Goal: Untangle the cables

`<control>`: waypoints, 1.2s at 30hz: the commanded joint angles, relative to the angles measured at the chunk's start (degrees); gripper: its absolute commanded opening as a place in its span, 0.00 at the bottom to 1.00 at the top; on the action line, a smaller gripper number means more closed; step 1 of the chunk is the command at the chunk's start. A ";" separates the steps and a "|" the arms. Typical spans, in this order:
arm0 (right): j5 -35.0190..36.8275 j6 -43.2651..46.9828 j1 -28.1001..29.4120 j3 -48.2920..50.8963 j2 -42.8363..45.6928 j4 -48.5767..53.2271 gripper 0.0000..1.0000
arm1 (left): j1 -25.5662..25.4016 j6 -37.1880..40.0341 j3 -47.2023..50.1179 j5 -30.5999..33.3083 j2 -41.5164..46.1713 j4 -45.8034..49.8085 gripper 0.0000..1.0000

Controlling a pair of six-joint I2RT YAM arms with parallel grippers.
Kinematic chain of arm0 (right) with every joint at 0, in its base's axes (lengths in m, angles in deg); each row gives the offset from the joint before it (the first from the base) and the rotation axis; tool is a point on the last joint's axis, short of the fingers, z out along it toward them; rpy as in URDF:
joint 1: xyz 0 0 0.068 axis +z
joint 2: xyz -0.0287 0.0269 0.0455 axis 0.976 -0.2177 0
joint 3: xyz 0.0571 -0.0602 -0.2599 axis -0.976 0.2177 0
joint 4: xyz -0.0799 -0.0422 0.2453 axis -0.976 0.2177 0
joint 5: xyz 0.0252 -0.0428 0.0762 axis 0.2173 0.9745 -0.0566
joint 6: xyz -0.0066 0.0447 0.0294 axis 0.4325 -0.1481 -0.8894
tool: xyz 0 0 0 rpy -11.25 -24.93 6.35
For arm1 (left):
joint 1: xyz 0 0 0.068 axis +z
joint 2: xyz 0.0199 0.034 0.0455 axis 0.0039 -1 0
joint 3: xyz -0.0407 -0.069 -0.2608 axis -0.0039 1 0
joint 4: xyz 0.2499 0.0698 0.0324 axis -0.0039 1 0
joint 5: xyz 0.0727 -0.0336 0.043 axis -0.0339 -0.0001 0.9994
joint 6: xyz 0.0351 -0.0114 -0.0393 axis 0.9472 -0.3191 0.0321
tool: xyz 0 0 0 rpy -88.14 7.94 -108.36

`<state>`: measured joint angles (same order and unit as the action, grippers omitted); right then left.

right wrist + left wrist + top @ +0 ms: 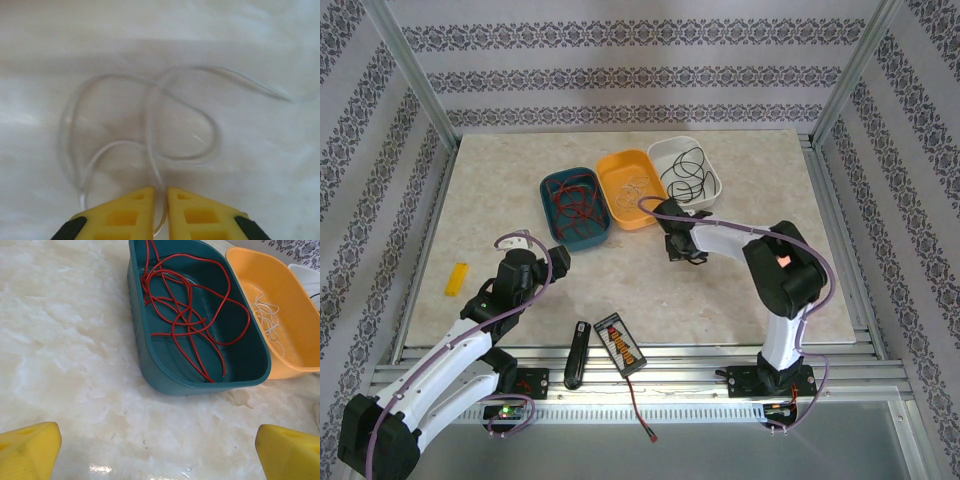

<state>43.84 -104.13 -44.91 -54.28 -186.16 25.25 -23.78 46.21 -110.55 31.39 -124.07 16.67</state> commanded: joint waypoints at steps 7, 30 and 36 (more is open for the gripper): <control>-2.18 1.57 -3.18 5.43 12.99 3.22 0.00 | 0.05 0.24 0.02 1.27 0.73 -0.61 1.00; -4.18 6.73 -1.75 3.83 35.58 5.22 0.00 | 0.08 1.36 -0.06 1.62 0.97 -1.22 0.99; -3.96 8.36 -0.27 1.90 37.60 5.59 0.00 | 0.08 2.01 -0.64 1.94 0.97 -0.78 0.99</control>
<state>39.60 -97.70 -46.01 -49.95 -149.89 29.75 -23.78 46.67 -110.55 31.78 -123.81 16.65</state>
